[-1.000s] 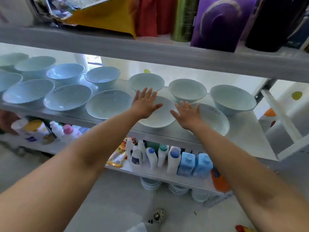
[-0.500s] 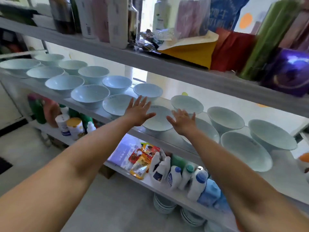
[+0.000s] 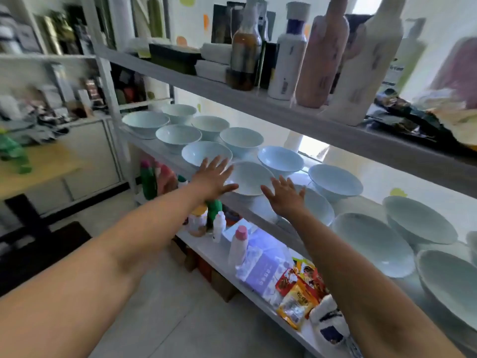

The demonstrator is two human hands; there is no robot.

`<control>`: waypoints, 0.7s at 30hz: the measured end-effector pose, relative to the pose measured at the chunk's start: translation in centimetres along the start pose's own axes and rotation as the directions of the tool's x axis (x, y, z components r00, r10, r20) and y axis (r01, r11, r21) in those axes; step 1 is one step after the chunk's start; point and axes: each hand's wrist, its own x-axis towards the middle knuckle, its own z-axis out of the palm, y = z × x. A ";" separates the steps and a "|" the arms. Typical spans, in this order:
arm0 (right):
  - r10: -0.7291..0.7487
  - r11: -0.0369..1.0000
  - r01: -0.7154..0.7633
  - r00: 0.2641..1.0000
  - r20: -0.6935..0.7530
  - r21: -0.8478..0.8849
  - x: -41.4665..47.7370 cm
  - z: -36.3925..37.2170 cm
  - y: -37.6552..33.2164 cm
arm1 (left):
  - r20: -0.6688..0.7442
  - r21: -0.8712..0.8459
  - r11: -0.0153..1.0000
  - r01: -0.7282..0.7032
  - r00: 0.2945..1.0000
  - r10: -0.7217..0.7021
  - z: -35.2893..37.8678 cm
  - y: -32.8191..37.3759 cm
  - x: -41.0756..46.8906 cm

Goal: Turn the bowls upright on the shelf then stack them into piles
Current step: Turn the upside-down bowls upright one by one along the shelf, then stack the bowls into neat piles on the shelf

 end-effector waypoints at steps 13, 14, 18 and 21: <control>-0.129 0.991 0.130 0.991 0.028 -0.033 17.5 4.4 -15.0 | 0.030 -0.046 0.994 0.101 0.995 -0.100 4.0 -17.8 7.2; -0.131 0.991 0.132 0.991 0.022 -0.032 19.3 4.6 -15.9 | 0.032 -0.046 0.993 0.108 0.994 -0.106 4.0 -19.3 8.3; -0.155 0.988 0.155 0.988 0.014 -0.026 26.7 4.3 -20.2 | 0.029 -0.030 0.993 0.116 0.993 -0.115 3.5 -25.6 12.9; -0.172 0.985 0.172 0.985 -0.007 -0.020 31.7 3.6 -23.8 | -0.024 -0.041 0.986 0.161 0.987 -0.162 3.2 -31.0 15.9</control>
